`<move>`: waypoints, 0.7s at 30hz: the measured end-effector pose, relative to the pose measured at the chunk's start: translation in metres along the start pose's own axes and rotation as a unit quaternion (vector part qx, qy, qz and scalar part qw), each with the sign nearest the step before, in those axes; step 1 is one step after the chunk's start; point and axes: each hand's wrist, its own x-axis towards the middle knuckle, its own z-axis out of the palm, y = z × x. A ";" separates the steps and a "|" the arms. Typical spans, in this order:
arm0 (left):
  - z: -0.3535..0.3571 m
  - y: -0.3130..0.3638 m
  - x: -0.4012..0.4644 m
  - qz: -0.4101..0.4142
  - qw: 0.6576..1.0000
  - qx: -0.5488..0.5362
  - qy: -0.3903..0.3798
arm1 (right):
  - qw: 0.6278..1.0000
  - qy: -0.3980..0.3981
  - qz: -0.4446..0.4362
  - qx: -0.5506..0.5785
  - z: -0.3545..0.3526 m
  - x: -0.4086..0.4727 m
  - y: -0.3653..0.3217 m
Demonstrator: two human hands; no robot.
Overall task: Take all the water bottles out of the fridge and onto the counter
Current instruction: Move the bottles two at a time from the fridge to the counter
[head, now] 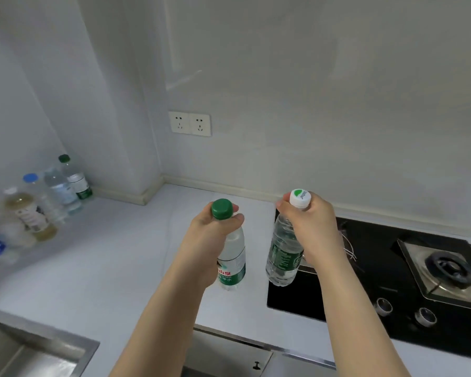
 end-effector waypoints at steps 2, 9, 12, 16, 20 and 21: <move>-0.011 0.009 0.019 0.009 0.999 0.020 0.025 | 0.999 -0.033 -0.012 -0.014 0.021 0.021 0.000; -0.041 0.038 0.083 0.045 0.992 0.085 0.078 | 0.984 -0.155 -0.029 -0.086 0.088 0.091 0.001; -0.063 0.038 0.108 0.032 0.990 0.073 0.113 | 0.968 -0.209 -0.034 -0.137 0.122 0.113 0.008; -0.107 0.035 0.137 -0.001 0.987 0.034 0.156 | 0.950 -0.252 -0.016 -0.182 0.177 0.134 0.017; -0.148 0.033 0.167 -0.004 0.984 0.020 0.180 | 0.948 -0.265 0.002 -0.177 0.231 0.151 0.018; -0.159 0.032 0.173 -0.007 0.983 0.025 0.184 | 0.945 -0.272 0.005 -0.180 0.246 0.152 0.018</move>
